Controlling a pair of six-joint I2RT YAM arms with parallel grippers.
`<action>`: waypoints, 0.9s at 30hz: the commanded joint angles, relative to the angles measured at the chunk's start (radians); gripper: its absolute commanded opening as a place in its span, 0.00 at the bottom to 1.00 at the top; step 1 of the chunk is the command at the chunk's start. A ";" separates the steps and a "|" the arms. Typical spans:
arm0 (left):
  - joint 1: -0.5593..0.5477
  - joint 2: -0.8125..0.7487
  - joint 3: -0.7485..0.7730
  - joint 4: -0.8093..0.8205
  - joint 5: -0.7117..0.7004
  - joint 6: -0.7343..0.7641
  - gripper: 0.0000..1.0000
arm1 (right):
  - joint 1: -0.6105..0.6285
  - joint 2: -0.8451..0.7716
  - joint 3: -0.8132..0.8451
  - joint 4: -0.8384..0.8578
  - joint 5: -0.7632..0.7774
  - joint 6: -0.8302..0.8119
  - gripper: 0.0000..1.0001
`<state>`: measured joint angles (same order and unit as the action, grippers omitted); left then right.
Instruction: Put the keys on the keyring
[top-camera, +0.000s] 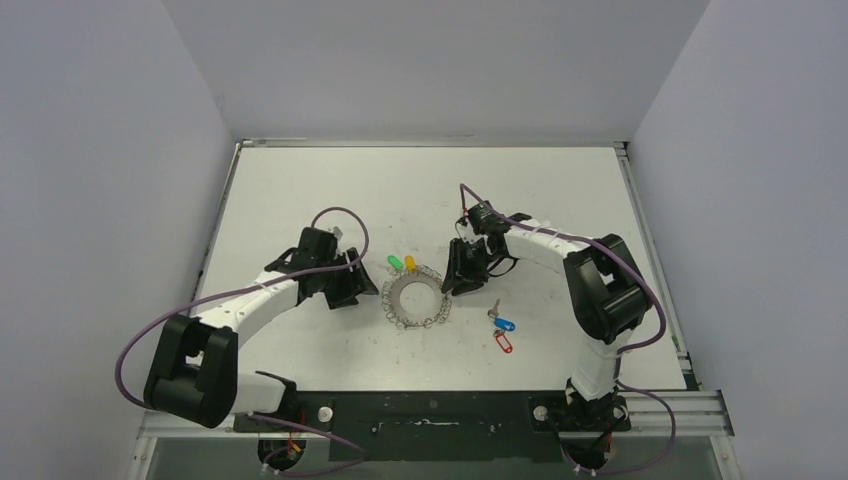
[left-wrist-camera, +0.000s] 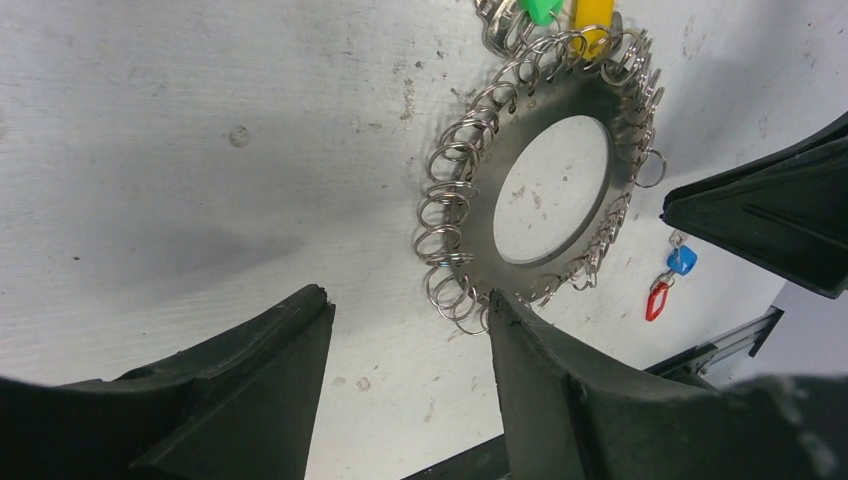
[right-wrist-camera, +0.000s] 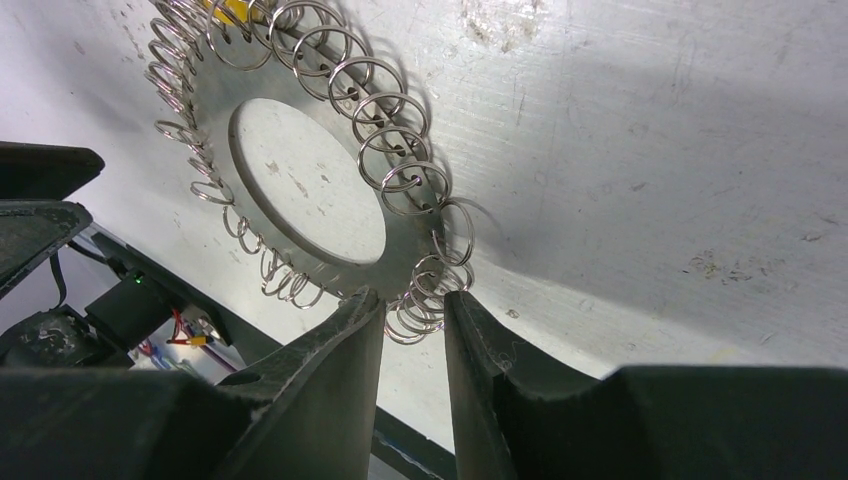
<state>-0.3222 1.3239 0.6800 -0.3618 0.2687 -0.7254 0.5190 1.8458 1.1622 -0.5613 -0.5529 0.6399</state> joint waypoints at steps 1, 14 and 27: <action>-0.018 0.021 0.002 0.075 0.044 -0.018 0.56 | 0.014 0.016 -0.002 0.022 0.018 0.002 0.30; -0.041 0.019 -0.018 0.099 0.053 -0.039 0.56 | 0.027 0.037 0.000 0.013 0.081 -0.006 0.30; -0.041 0.012 -0.027 0.103 0.049 -0.045 0.56 | -0.026 0.067 0.061 -0.001 0.098 -0.009 0.29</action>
<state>-0.3595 1.3552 0.6456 -0.2974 0.3111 -0.7662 0.5083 1.8965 1.1748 -0.5560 -0.4934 0.6403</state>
